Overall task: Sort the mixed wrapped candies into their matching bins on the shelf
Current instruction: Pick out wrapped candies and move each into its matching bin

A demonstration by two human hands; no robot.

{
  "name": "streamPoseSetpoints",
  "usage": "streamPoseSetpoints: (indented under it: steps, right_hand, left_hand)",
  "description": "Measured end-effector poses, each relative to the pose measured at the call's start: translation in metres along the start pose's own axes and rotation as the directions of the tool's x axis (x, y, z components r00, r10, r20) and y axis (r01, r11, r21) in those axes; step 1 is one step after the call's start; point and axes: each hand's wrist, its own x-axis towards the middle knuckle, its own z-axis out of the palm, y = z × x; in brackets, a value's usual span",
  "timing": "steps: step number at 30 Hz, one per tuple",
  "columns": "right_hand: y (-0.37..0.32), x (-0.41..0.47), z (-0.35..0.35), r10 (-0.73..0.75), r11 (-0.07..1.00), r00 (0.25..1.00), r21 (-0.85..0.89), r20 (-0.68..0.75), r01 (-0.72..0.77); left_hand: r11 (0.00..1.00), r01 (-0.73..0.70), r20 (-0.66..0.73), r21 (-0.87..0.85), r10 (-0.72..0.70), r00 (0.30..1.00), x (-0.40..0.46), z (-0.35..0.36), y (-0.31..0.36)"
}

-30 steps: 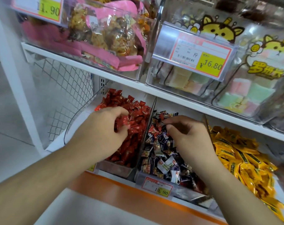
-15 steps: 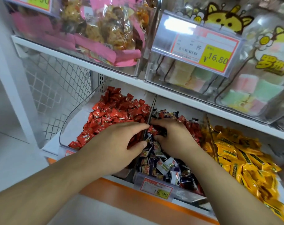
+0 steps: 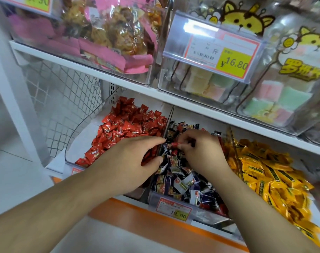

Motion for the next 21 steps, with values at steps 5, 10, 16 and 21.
streamPoseSetpoints:
  steps: [5, 10, 16, 21]
  right_hand:
    - [-0.004, -0.004, -0.021, 0.168, 0.956, 0.981, 0.26, -0.092, -0.139]
    - [-0.023, -0.019, -0.038, 0.208, 0.887, 0.976, 0.432, -0.056, -0.164]
    - [-0.049, -0.038, -0.051, 0.116, 0.822, 0.993, 0.558, 0.023, -0.109]
    - [-0.061, -0.042, -0.054, 0.075, 0.765, 0.993, 0.634, 0.087, -0.113]
  left_hand:
    - [1.0, 0.017, 0.001, -0.027, -0.017, 1.0, 0.001, -0.001, 0.001]
    - [0.993, 0.032, -0.07, -0.117, -0.04, 0.997, 0.003, -0.002, 0.007]
    - [0.954, 0.048, -0.125, -0.294, -0.088, 0.988, 0.002, -0.006, 0.018]
    - [0.94, 0.057, -0.215, -0.337, -0.136, 0.967, 0.004, -0.018, 0.017]
